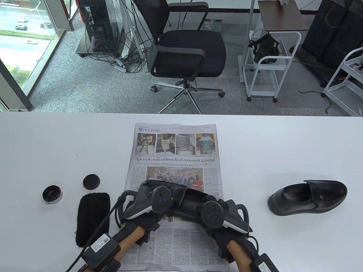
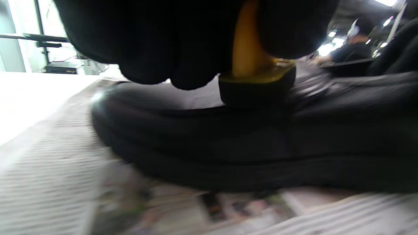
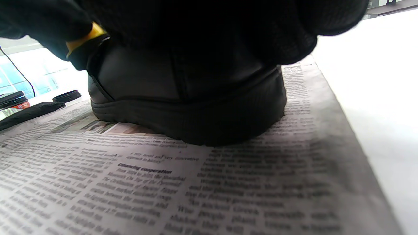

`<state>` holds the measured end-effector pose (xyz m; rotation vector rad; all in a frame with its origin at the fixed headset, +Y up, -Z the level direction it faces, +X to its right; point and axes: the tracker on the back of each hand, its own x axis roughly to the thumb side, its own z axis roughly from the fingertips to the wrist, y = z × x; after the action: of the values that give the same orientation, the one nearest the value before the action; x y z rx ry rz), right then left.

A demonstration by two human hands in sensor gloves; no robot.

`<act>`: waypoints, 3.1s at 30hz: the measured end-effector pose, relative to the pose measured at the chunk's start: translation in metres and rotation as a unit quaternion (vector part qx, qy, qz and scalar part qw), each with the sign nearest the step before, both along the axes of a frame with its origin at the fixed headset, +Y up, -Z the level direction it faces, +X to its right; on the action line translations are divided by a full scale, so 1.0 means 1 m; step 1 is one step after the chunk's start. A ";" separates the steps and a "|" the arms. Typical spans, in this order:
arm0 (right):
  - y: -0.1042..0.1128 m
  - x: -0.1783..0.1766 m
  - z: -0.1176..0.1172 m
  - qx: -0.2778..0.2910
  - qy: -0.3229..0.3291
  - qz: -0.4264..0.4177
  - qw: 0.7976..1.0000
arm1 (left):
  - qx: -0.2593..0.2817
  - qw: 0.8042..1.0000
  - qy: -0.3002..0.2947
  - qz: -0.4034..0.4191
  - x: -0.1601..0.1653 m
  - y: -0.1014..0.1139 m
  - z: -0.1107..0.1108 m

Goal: Dip and apply built-in sponge shoe polish on shoes

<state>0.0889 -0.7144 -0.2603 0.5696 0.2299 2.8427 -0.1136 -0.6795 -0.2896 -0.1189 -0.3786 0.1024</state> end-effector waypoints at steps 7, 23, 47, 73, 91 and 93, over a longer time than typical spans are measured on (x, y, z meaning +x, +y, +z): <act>0.000 0.000 0.000 0.000 0.001 0.000 1.000 | 0.034 0.999 -0.005 0.015 0.031 0.000 -0.020; 0.000 0.001 -0.001 -0.002 0.002 -0.003 1.000 | 0.085 0.987 0.085 -0.104 -0.002 -0.012 -0.048; 0.000 0.000 0.000 -0.001 0.001 -0.002 1.000 | -0.012 1.000 -0.020 0.018 0.001 -0.002 -0.009; -0.001 0.001 -0.001 -0.002 0.001 -0.002 1.000 | 0.044 0.987 0.069 -0.136 -0.037 -0.012 -0.042; -0.001 0.000 -0.001 -0.001 0.002 -0.001 1.000 | 0.021 0.999 -0.026 0.017 0.021 0.002 -0.021; -0.001 0.000 -0.001 -0.001 0.001 -0.002 1.000 | 0.034 0.999 -0.024 0.006 0.025 0.001 -0.027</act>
<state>0.0893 -0.7151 -0.2609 0.5729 0.2319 2.8373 -0.0887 -0.6783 -0.3167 -0.0525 -0.4310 0.0989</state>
